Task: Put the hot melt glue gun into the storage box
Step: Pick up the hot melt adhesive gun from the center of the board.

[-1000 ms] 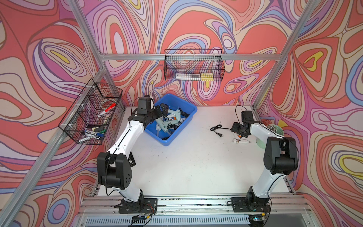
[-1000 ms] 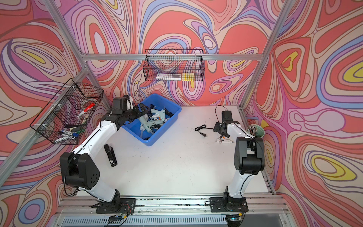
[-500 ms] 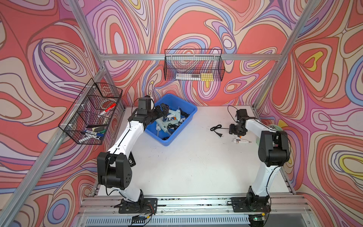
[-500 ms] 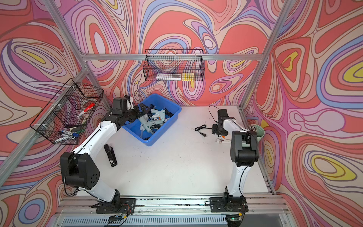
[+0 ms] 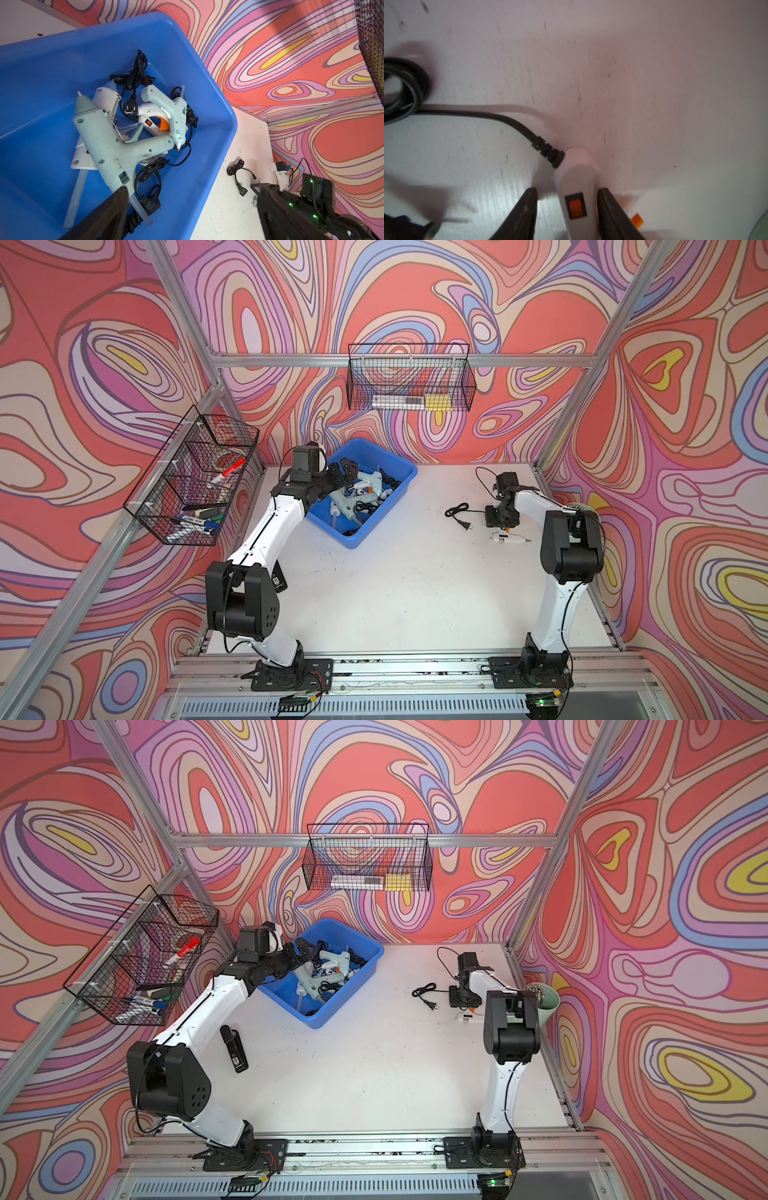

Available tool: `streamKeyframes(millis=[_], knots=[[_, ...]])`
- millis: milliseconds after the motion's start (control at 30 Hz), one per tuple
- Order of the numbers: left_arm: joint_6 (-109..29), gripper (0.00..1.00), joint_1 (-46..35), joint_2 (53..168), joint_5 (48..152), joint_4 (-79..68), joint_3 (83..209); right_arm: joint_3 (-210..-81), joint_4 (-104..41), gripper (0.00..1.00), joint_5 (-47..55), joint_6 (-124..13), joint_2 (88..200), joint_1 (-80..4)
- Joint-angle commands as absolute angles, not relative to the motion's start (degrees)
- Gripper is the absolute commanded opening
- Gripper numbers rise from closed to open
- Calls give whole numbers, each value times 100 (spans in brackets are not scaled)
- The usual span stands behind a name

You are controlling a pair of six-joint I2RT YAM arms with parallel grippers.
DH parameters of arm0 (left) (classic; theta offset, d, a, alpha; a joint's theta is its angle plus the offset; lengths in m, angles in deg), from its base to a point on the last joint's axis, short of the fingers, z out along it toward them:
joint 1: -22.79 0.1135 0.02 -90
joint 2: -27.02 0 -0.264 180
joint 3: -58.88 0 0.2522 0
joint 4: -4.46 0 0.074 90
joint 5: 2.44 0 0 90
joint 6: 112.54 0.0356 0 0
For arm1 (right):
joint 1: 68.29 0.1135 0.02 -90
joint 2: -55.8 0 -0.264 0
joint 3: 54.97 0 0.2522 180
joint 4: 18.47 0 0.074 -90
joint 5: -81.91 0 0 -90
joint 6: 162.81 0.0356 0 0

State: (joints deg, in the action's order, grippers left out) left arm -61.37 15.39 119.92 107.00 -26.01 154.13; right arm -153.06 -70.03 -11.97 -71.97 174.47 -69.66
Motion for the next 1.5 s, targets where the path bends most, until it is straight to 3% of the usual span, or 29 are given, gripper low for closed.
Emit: streamKeyframes(millis=[0, 200, 400, 967, 1233, 1467], knots=[[-6190, 99, 1593, 12026, 10801, -2484, 15473, -15398, -7083, 45, -1237, -7383, 17673, -6806], [-6226, 99, 1593, 12018, 10838, -2487, 15446, -15326, -7039, 29, -1087, -7386, 17684, -6685], [-6096, 99, 1593, 12046, 10920, -2513, 15541, -15173, -6967, 0, -992, -7328, 17521, -6594], [-4948, 99, 1404, 12329, 12632, -2557, 15877, -14463, -6553, 0, -1015, -7066, 15272, -5973], [-4132, 90, 917, 12859, 13416, -3177, 16667, -13695, -5586, 0, -26, -7290, 13936, -5644], [-3581, 89, 524, 13205, 14098, -3747, 17382, -13114, -4904, 0, 880, -7489, 12980, -5608]])
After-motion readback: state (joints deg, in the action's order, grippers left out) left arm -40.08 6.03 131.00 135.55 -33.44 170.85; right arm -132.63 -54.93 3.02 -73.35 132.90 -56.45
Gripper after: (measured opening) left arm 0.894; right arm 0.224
